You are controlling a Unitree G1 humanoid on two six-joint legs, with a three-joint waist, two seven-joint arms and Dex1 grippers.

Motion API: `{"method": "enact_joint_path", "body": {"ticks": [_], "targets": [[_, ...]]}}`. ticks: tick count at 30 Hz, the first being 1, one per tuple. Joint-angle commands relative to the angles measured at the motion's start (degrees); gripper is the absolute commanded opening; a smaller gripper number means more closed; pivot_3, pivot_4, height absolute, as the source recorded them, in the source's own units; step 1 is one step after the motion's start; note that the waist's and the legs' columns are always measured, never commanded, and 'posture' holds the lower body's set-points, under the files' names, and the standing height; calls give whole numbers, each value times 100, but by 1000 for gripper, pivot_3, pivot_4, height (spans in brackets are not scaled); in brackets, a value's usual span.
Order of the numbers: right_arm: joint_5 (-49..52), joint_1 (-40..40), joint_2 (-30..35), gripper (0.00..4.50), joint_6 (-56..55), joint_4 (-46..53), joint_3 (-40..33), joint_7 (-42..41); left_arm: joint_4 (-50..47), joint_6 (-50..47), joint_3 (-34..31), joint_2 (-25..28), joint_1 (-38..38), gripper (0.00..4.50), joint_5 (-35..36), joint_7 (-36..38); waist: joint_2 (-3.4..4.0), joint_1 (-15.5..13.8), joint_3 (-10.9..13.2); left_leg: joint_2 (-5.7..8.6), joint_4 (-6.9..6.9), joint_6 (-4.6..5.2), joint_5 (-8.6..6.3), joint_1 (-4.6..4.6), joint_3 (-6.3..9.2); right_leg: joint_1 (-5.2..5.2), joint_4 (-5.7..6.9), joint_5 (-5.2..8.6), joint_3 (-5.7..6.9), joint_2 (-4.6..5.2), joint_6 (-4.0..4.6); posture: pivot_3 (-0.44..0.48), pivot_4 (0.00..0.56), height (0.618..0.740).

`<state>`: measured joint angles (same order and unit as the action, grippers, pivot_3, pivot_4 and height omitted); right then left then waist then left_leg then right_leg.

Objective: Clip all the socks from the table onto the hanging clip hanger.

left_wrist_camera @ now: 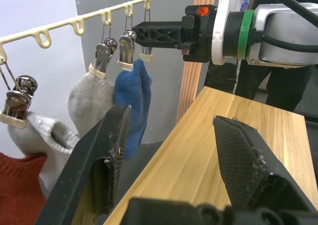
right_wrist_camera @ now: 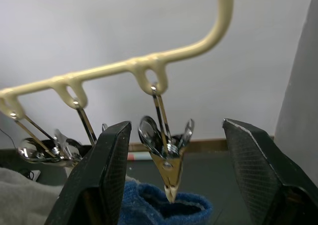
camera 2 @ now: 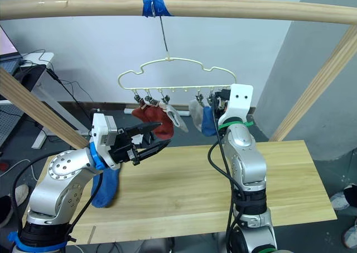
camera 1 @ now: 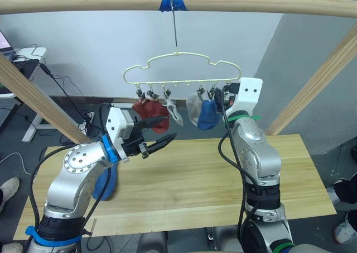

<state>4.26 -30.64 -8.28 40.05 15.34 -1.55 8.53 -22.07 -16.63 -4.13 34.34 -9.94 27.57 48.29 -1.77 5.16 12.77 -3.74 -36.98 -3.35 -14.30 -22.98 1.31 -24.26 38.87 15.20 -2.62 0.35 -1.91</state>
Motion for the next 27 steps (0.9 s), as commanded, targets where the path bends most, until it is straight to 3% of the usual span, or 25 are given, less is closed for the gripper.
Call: {"method": "enact_joint_path", "body": {"ticks": [1, 27], "targets": [[183, -222, -263, 3041, 65, 323, -103, 158, -83, 86, 3, 2, -57, 2929, -16, 11, 0, 0, 0, 0, 0, 0, 0, 0, 0, 0, 0, 0, 1, 0, 0, -125, 203, 740], [790, -246, -424, 3041, 115, 554, 94, 566, -38, 111, 11, -14, -43, 2929, -50, 42, 1, 4, 1, 0, 1, 0, 0, 0, 0, -2, 0, 1, 0, 0, 0, -125, 206, 740]]}}
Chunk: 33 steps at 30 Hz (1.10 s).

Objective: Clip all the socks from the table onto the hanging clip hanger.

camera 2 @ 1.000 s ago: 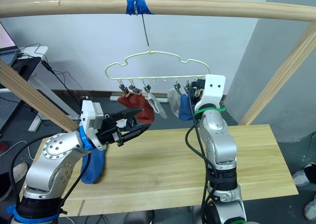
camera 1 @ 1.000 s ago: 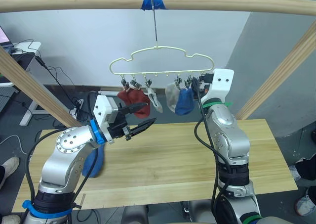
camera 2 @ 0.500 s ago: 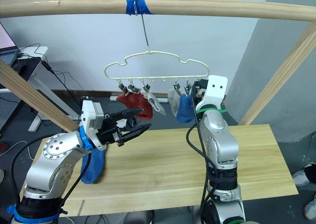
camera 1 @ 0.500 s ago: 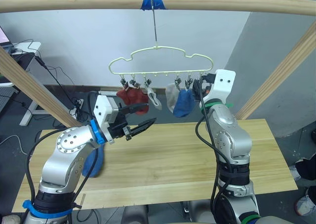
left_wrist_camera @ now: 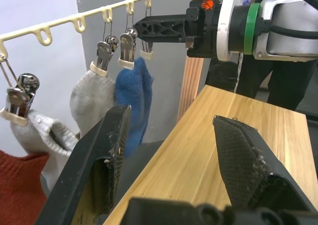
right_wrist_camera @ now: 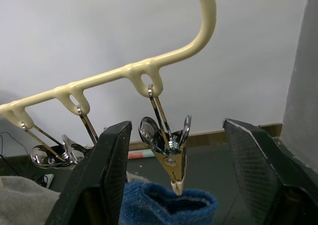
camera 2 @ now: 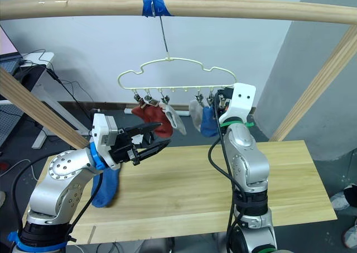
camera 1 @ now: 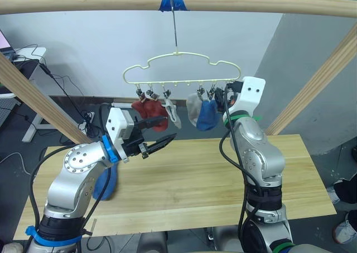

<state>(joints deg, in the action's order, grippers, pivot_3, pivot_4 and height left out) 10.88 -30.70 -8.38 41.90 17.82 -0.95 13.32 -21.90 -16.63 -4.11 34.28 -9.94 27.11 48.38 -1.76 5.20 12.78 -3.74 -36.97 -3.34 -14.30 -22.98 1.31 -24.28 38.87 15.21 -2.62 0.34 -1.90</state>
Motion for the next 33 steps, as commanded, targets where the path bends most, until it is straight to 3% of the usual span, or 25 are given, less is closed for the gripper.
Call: {"method": "enact_joint_path", "body": {"ticks": [1, 4, 6, 15, 22, 26, 29, 33], "targets": [[138, -242, -408, 3041, -63, 308, 43, 96, -46, 115, 13, -11, -44, 2929, -10, 34, 0, 0, 0, 0, 0, 0, 0, 0, 0, 0, 0, 0, 0, 0, 0, -125, 206, 740], [168, -227, -398, 3041, -38, 336, 73, 127, -51, 110, 8, -14, -30, 2929, -12, 44, 0, 1, 1, 0, 0, 0, 0, 0, 0, 0, 0, 0, 0, 0, 0, -126, 208, 740], [194, -221, -398, 2685, -31, 360, 81, 162, -30, 125, 5, -26, -35, 2929, -31, 37, 1, 1, 1, 0, 1, 0, 0, 0, 0, 0, 0, 0, 0, 0, 0, -126, 208, 740], [292, -220, -388, 7, -2, 434, 115, 277, 28, 227, 10, -110, 0, 2929, -143, -45, 1, 8, 1, 0, 1, 0, 0, 0, 0, -1, -1, 1, 1, 0, 1, -132, 206, 740], [305, -210, -344, 7, 4, 457, 126, 276, 25, -65, -266, -346, 424, 2929, -177, -749, 1, 34, 1, -1, 1, 0, 0, -1, 0, 0, -2, 1, -1, 1, 0, -131, 205, 740], [309, -226, -307, 0, -3, 438, 150, 252, 25, -195, -681, -681, 1064, 3756, -277, -1563, 1, 73, 1, -3, 4, 0, 0, 0, 0, -1, -2, 1, -1, 1, 1, -128, 208, 740], [312, -219, -292, 0, -5, 423, 155, 244, 276, -318, -1255, -1184, 1364, 4470, -605, -2793, -1, 83, 2, -3, 3, 0, 0, -1, 1, -1, -1, 1, 2, 4, 1, -125, 210, 740], [319, -232, -279, 0, 6, 403, 155, 231, 865, -476, -1782, -1372, 1471, 4470, -719, -3437, 0, 78, 3, -3, 3, 0, 0, 1, 5, 0, 1, 3, 6, 3, -2, -124, 212, 740]]}}
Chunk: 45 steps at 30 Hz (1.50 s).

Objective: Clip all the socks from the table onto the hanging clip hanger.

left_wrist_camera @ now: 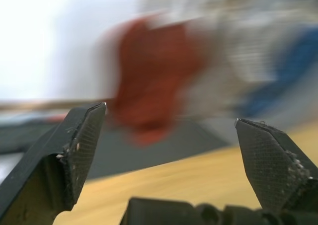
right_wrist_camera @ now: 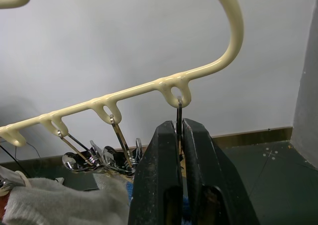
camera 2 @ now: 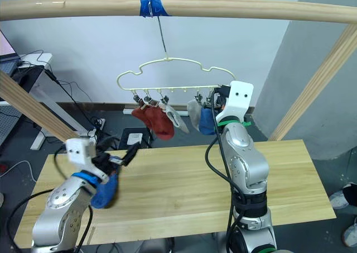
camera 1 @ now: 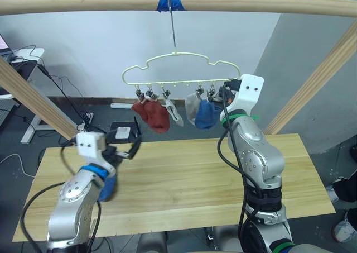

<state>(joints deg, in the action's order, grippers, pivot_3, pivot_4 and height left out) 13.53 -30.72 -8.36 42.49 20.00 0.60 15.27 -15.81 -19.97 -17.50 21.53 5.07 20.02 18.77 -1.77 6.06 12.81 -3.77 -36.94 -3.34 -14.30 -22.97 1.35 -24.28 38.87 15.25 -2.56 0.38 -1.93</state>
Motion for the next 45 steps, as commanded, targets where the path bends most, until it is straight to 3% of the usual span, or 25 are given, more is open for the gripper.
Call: {"method": "enact_joint_path", "body": {"ticks": [1, 8, 15, 27, 30, 41, 43, 45], "targets": [[56, -238, -275, 0, -49, 179, -6, 31, 417, -218, -570, -125, -66, 4470, 14, -608, 0, -9, 0, 0, 0, 0, 0, 0, 0, 0, 0, 0, 1, 1, 0, -125, 215, 740], [64, -232, -248, 0, 62, 246, 10, 23, 1433, -876, -741, -34, -356, 4470, 49, -796, 0, -5, 4, 1, 0, 0, 0, -2, 0, 0, -3, 1, 2, 1, -1, -133, 225, 740], [99, -176, -239, 0, 257, 387, 50, 45, 2564, -729, -574, 143, -955, 4470, -214, -742, 1, 17, 20, 1, 2, 0, 0, 0, 0, 0, -2, 0, 3, 1, 1, -143, 248, 740], [134, -74, -261, 0, 615, 658, 71, 114, 3317, -979, -217, 104, -1421, 4470, -641, -923, 34, 20, 113, 2, 6, -1, 0, -1, -1, 1, -7, 3, 3, 4, -5, -169, 278, 740], [131, -44, -256, 0, 674, 712, 65, 133, 3160, -1239, -244, 45, -1364, 3855, -580, -990, 42, 23, 122, 1, 8, -1, 0, 0, -1, 0, -7, 6, 3, 4, -10, -172, 282, 740], [143, -38, -288, 0, 677, 702, 73, 159, 2456, -1161, -109, -75, -1062, 699, -552, -799, 40, 32, 161, 2, 13, -2, -1, -1, -2, 0, -15, 9, 2, 7, -15, -169, 281, 740], [140, -44, -289, 0, 674, 702, 73, 166, 2229, -794, 281, 67, -934, 156, -727, -412, 39, 32, 176, 2, 14, -2, -1, -2, -2, 0, -18, 9, 2, 7, -16, -167, 281, 740], [134, -46, -288, 0, 672, 706, 72, 173, 2003, -352, 700, 202, -883, 25, -916, -18, 37, 26, 193, 4, 21, -4, 0, -3, -4, 0, -25, 9, 3, 11, -15, -171, 282, 740]]}}
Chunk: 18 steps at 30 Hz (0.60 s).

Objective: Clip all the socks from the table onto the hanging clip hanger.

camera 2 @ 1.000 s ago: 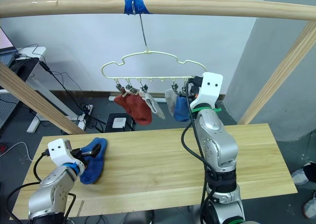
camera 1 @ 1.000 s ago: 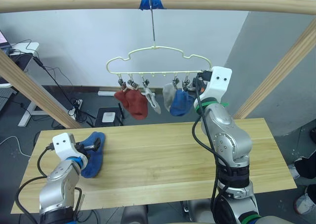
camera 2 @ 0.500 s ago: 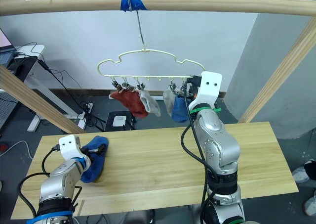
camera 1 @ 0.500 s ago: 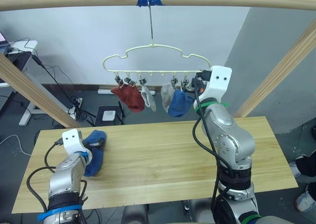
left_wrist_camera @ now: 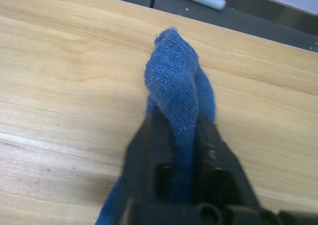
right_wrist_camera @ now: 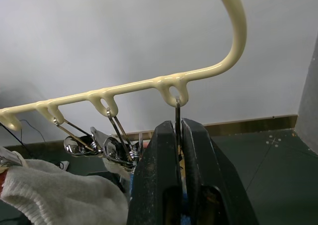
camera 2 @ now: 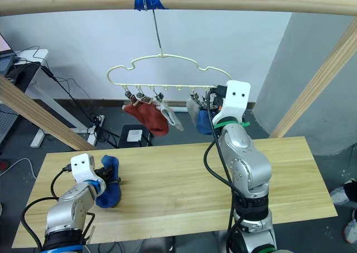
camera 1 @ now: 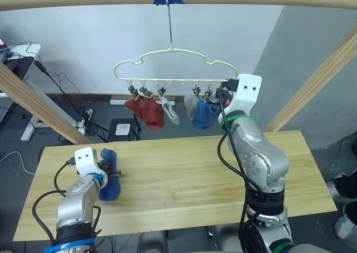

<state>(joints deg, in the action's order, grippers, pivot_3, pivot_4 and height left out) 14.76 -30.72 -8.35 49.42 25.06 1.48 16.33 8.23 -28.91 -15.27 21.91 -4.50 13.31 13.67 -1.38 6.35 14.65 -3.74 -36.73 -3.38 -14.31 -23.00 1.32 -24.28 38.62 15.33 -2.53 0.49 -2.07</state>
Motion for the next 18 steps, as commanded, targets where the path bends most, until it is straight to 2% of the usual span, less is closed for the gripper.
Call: {"method": "enact_joint_path", "body": {"ticks": [1, 10, 14, 18], "targets": [[9, -48, -287, 0, -22, 200, -18, 70, -508, 755, 666, 215, 71, 25, -324, 673, -6, -8, 17, 0, 1, 0, 0, -1, -1, -1, -2, -1, 1, 1, 2, -173, 282, 740], [-12, -89, -208, 0, 67, 386, -17, 81, -1745, 1342, 1959, -156, -628, 25, 29, 2045, -2, -4, 41, 2, 8, -2, 0, -36, -1, -9, -46, -11, 10, 9, 6, -198, 285, 740], [-27, -164, -162, 0, 188, 520, -69, 96, -1826, 1461, 2315, -409, -1019, 25, -51, 2132, -1, 20, 41, 3, 9, -1, -2, -49, -1, -12, -64, -9, 9, 9, 2, -213, 280, 740], [-50, -209, -127, 0, 304, 677, -96, 107, -1459, 1609, 2571, -820, -1444, 25, -135, 2076, -1, 14, 42, 4, 7, -1, -3, -71, 3, -29, -65, -8, 14, 9, 1, -223, 276, 740]]}}
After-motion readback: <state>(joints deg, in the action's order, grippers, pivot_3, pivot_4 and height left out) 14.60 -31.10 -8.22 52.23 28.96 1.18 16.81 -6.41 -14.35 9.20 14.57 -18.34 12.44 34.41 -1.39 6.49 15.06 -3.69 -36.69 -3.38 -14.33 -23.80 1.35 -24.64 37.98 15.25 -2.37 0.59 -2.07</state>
